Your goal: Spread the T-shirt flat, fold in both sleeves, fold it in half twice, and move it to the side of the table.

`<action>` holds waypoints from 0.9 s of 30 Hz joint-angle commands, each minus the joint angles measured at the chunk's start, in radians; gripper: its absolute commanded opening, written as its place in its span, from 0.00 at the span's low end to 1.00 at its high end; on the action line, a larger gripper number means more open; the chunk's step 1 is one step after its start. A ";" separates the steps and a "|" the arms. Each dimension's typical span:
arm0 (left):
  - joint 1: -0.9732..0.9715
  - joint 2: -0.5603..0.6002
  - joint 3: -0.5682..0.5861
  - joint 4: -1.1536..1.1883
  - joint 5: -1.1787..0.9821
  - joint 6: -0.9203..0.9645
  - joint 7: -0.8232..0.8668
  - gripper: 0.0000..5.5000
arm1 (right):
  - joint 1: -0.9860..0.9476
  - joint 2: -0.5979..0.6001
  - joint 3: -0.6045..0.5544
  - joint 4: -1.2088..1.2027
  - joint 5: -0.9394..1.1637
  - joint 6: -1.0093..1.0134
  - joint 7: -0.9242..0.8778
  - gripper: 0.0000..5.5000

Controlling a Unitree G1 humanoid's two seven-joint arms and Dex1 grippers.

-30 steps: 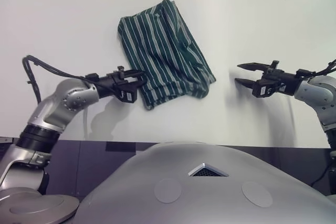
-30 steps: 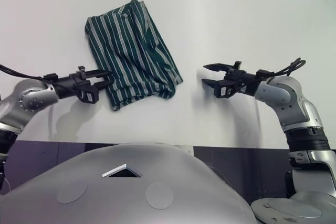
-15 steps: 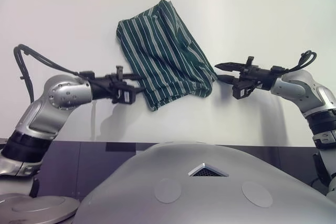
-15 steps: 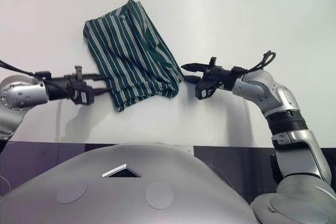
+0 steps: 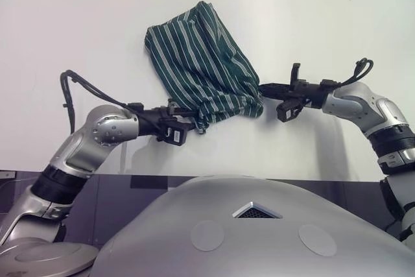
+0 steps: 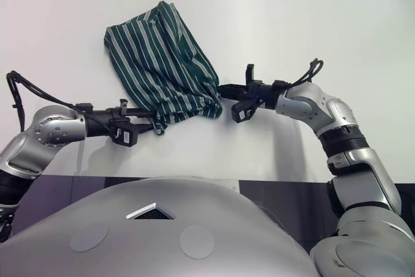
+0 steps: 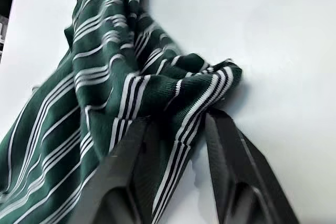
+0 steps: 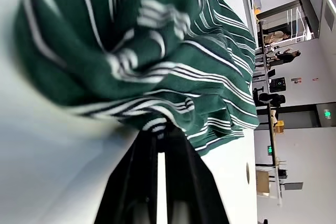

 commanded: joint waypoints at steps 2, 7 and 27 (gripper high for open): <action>0.053 0.066 -0.002 -0.027 -0.058 0.142 -0.113 0.10 | 0.035 -0.018 0.039 -0.077 0.199 0.213 0.253 0.00; 0.089 0.117 0.083 -0.080 -0.297 0.403 -0.213 0.00 | 0.172 -0.277 0.009 -0.501 0.618 0.745 0.678 0.00; -0.355 -0.291 0.347 0.287 -0.656 0.881 0.238 0.00 | -0.476 0.253 -0.193 0.167 0.874 1.301 0.527 0.00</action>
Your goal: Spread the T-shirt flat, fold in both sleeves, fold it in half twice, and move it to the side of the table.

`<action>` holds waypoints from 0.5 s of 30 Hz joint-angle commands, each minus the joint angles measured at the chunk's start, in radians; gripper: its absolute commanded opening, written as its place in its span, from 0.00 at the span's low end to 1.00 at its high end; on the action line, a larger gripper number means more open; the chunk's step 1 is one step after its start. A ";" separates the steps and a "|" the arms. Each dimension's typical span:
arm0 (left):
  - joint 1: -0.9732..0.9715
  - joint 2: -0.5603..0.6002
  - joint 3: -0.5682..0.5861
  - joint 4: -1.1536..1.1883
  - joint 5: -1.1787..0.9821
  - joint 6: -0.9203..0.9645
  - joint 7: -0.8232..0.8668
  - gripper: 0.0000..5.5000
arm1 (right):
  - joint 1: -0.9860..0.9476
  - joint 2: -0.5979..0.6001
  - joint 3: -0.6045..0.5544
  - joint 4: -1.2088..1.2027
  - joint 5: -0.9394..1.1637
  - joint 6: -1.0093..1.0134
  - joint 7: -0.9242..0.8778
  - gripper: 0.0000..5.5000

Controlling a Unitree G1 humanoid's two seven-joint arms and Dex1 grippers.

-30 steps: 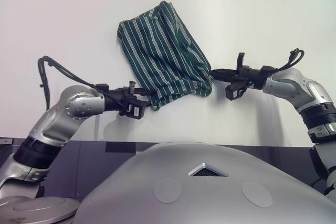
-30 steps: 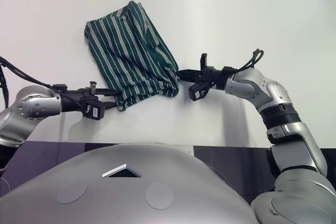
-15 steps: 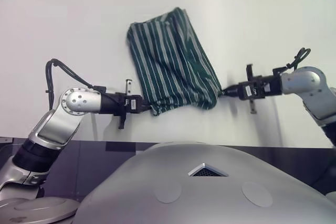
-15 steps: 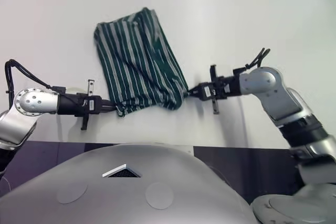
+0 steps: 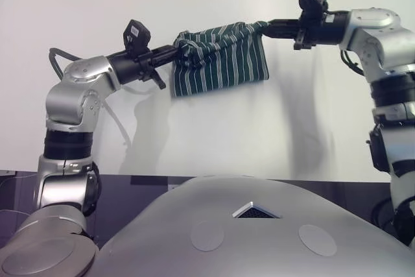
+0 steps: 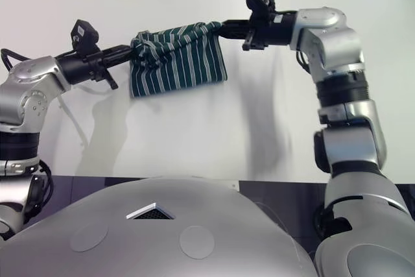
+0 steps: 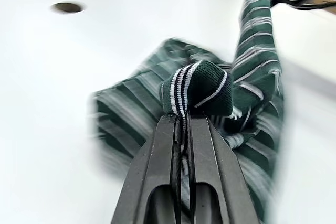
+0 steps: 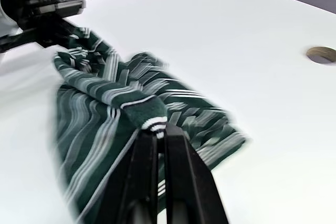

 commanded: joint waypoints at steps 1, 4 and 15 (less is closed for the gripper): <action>-0.041 -0.046 0.015 0.062 0.058 -0.013 0.082 0.00 | -0.085 0.089 -0.054 0.150 -0.051 -0.064 -0.074 0.00; -0.070 -0.092 0.042 0.116 0.073 -0.013 0.142 0.00 | -0.128 0.133 -0.084 0.260 -0.094 -0.093 -0.129 0.00; -0.155 -0.321 0.213 0.312 0.069 -0.075 0.394 0.18 | -0.227 0.297 -0.374 0.444 -0.031 -0.191 -0.402 0.19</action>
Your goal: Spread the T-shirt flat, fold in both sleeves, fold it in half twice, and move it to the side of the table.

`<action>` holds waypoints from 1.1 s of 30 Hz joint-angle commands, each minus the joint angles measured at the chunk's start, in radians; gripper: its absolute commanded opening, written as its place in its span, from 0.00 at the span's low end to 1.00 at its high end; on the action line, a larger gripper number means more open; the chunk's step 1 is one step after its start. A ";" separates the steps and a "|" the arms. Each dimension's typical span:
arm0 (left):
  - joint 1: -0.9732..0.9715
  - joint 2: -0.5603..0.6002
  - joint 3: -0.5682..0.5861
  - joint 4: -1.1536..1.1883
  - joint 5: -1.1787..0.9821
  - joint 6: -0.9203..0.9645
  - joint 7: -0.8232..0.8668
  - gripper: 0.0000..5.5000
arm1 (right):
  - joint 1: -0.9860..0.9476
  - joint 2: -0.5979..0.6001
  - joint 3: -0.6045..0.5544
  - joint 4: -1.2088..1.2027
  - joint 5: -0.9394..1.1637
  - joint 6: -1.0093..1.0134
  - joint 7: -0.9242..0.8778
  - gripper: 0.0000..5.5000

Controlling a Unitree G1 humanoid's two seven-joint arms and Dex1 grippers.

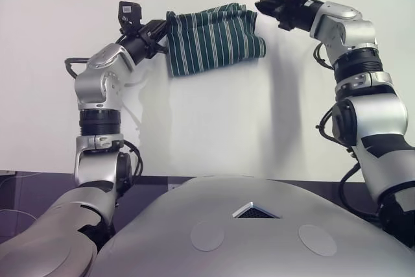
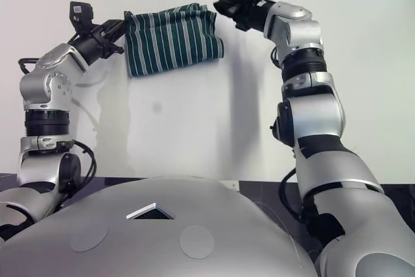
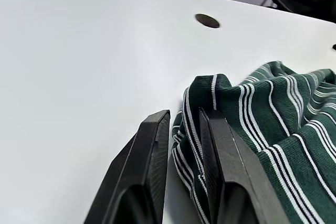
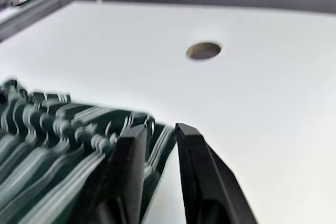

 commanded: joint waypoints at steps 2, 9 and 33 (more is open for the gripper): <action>-0.016 -0.056 0.078 0.045 0.026 -0.114 0.110 0.19 | 0.032 0.050 -0.058 -0.187 0.071 -0.032 0.061 0.15; -0.034 -0.065 0.152 0.107 0.071 -0.282 0.185 0.19 | 0.200 0.132 0.198 -0.301 -0.069 0.117 0.141 0.00; 0.229 -0.165 0.027 -0.167 0.207 -0.310 0.285 0.19 | 0.587 -0.140 -0.471 -0.166 0.085 0.083 -0.948 0.00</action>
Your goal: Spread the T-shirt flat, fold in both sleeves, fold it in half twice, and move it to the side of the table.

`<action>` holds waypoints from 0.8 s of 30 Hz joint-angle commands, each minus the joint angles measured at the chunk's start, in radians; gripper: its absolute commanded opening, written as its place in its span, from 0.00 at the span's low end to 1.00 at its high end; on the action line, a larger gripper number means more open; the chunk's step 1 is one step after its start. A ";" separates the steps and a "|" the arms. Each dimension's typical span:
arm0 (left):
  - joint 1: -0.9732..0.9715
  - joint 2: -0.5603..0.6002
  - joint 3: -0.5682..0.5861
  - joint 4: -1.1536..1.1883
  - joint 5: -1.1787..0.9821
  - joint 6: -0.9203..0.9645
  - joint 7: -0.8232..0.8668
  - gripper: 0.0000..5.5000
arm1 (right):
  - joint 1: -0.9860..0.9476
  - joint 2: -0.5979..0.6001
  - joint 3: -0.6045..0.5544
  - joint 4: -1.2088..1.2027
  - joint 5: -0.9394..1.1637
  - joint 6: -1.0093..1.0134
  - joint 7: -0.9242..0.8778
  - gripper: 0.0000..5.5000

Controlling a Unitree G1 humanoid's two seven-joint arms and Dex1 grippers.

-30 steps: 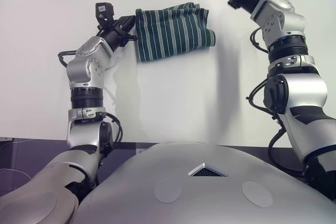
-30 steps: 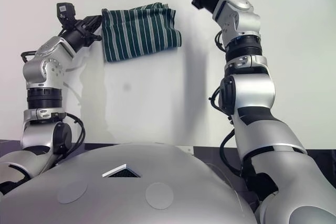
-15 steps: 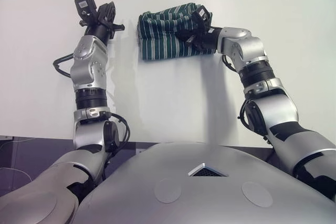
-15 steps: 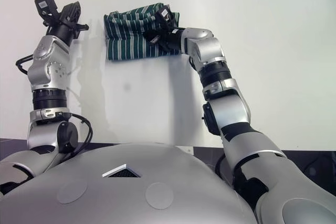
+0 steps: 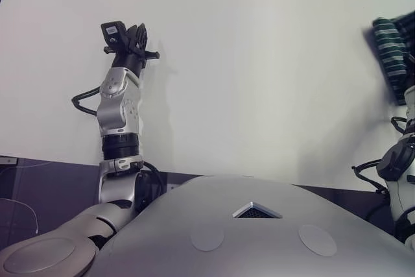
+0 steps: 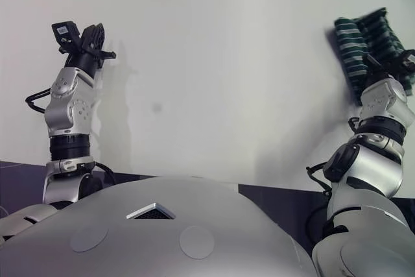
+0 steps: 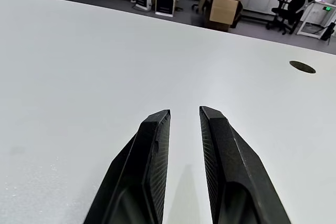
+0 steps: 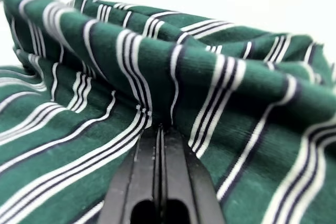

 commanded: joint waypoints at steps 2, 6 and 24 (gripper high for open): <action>-0.004 -0.025 -0.030 -0.013 0.052 -0.027 0.048 0.19 | 0.112 0.189 0.083 -0.293 -0.090 0.045 -0.175 0.00; -0.039 -0.070 -0.036 0.008 0.080 -0.028 0.120 0.19 | 0.066 0.193 0.253 -0.633 -0.237 -0.071 -0.113 0.00; -0.251 0.070 -0.073 0.115 0.052 0.061 -0.110 0.00 | 0.216 0.552 0.479 -0.801 -0.430 -0.275 -0.147 0.00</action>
